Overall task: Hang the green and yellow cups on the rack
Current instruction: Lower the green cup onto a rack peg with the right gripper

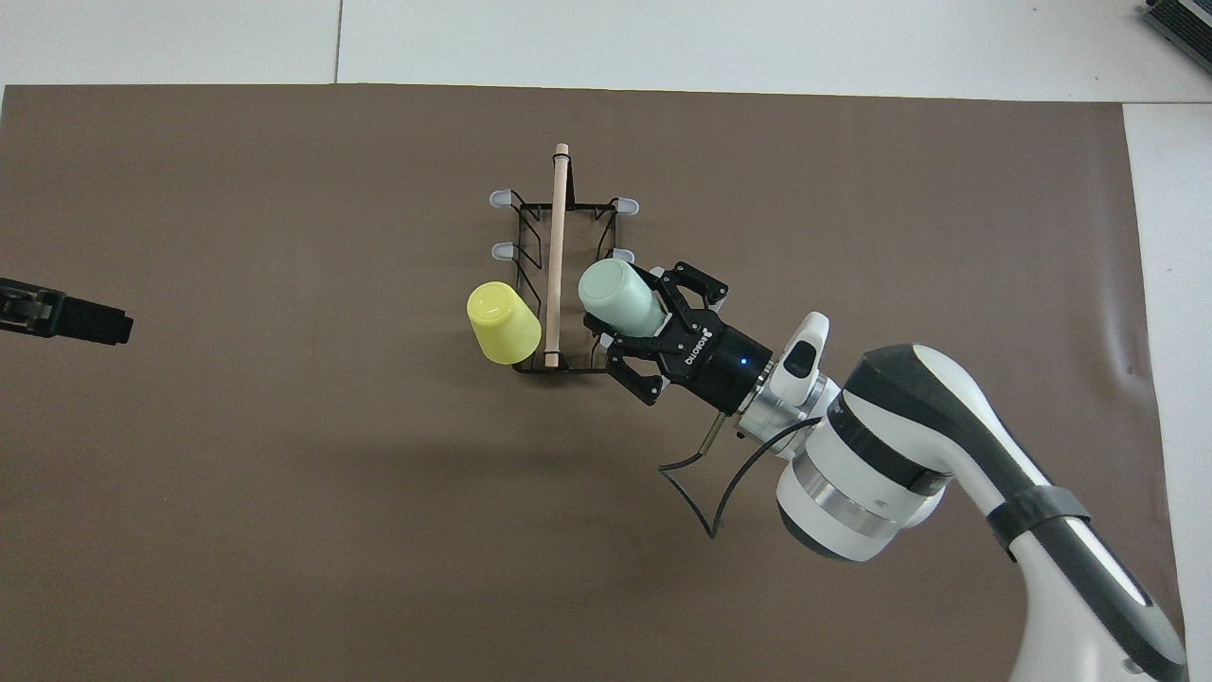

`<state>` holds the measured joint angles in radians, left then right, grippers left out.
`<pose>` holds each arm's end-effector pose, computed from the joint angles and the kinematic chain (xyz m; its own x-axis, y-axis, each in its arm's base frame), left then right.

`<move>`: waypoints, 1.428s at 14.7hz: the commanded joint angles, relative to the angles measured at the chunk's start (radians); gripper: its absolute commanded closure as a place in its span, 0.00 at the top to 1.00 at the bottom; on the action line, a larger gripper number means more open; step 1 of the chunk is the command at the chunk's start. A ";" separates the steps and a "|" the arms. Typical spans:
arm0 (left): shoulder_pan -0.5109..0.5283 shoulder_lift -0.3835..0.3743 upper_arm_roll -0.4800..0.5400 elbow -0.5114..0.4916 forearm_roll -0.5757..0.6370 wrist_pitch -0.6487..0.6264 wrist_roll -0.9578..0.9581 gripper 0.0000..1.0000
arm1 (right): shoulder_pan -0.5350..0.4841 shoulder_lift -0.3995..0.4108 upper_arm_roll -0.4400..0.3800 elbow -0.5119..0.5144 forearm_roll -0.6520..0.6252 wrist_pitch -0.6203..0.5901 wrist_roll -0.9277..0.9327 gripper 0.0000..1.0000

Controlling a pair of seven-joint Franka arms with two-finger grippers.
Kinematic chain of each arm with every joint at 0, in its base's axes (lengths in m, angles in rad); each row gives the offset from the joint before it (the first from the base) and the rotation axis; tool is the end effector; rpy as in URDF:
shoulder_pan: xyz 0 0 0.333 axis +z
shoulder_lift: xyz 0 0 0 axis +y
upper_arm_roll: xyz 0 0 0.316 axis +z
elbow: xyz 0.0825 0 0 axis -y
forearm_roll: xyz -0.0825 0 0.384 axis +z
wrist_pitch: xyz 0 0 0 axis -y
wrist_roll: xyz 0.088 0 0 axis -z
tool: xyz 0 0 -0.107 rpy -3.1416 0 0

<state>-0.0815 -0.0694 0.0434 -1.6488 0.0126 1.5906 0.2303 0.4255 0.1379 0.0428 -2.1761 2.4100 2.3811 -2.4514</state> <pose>0.5340 -0.0182 0.6271 0.9641 -0.2655 0.0087 -0.2654 -0.9641 -0.0119 0.5062 0.2632 0.3477 0.2065 -0.0148 0.9783 0.7895 -0.5881 -0.1755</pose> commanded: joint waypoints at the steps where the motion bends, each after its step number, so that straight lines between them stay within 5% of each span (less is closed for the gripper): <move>1: 0.032 0.017 -0.023 0.056 -0.016 -0.061 -0.005 1.00 | 0.002 0.028 0.002 0.028 0.026 0.010 -0.034 0.28; 7: 0.032 0.017 -0.025 0.063 -0.016 -0.098 -0.048 1.00 | 0.002 0.121 0.002 0.041 0.124 -0.091 -0.142 0.29; 21: 0.065 0.027 -0.080 0.040 -0.025 -0.038 -0.123 1.00 | -0.007 0.138 0.002 -0.068 0.199 -0.252 -0.221 0.31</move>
<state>-0.0323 -0.0437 -0.0164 -1.6134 -0.0053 1.5445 0.1405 0.4250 0.2884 0.0404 -2.2037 2.5365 2.1726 -2.6215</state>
